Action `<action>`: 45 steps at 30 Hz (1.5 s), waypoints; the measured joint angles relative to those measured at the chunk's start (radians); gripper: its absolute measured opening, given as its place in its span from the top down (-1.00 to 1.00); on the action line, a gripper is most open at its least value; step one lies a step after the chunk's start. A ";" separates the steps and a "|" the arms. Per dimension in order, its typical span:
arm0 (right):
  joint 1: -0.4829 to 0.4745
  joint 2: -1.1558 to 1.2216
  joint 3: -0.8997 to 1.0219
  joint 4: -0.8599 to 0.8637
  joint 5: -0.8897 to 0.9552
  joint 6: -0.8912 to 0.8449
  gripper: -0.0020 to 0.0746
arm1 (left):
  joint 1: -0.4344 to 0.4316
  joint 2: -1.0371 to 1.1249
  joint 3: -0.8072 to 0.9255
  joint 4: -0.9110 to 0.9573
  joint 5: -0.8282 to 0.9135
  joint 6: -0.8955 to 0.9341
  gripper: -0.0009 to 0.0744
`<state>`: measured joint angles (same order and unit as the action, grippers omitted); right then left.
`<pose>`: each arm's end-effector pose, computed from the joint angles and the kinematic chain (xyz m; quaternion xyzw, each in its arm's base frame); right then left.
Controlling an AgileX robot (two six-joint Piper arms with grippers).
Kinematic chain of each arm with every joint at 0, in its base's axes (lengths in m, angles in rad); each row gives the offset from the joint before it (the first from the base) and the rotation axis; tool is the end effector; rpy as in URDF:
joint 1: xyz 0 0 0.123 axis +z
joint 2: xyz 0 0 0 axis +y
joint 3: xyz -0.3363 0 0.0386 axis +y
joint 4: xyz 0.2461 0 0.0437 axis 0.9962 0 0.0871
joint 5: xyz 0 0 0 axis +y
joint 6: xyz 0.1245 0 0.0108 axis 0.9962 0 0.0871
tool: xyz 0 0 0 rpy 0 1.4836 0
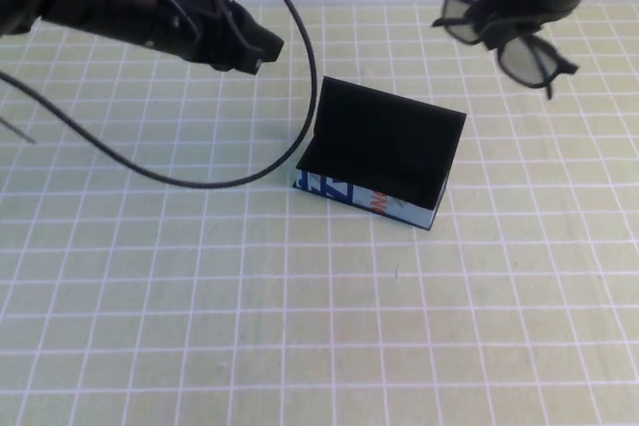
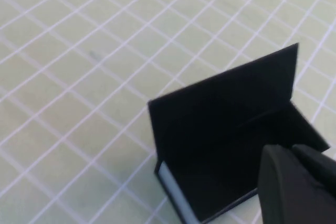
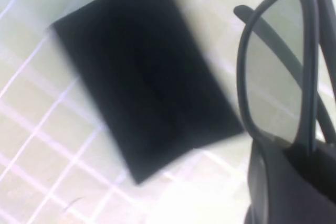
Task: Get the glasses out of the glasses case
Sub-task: Place the glasses on the table
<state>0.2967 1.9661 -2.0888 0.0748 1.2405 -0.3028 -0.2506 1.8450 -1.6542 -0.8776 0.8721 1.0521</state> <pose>0.4451 0.1453 0.3851 -0.2822 0.9208 0.0365 0.2668 0.4193 -0.1834 0.3634 0.3928 0.7889 -0.2566 0.3970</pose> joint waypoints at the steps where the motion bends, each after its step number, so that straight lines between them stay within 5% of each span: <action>1: -0.027 -0.026 0.015 -0.002 0.000 0.023 0.79 | 0.000 -0.035 0.058 -0.002 -0.044 0.011 0.99; 7: -0.132 -0.167 0.254 0.011 -0.063 0.101 0.79 | 0.000 -0.231 0.364 -0.119 -0.240 0.118 0.99; 20: -0.134 -0.302 0.920 0.195 -0.647 0.162 0.79 | 0.000 -0.507 0.761 -0.637 -0.392 0.548 0.99; 33: -0.134 -0.143 0.956 0.280 -0.743 0.165 0.76 | 0.000 -0.679 0.919 -0.720 -0.376 0.613 0.99; 41: -0.134 -0.138 0.956 0.282 -0.746 0.165 0.30 | 0.000 -0.704 0.921 -0.732 -0.300 0.613 0.99; 45: -0.134 -0.138 0.956 0.264 -0.747 0.165 0.24 | 0.000 -0.713 0.921 -0.732 -0.295 0.615 0.99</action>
<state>0.1628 1.8283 -1.1327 0.3388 0.4931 -0.1382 -0.2506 1.1317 -0.7328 -1.6093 0.5773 1.6673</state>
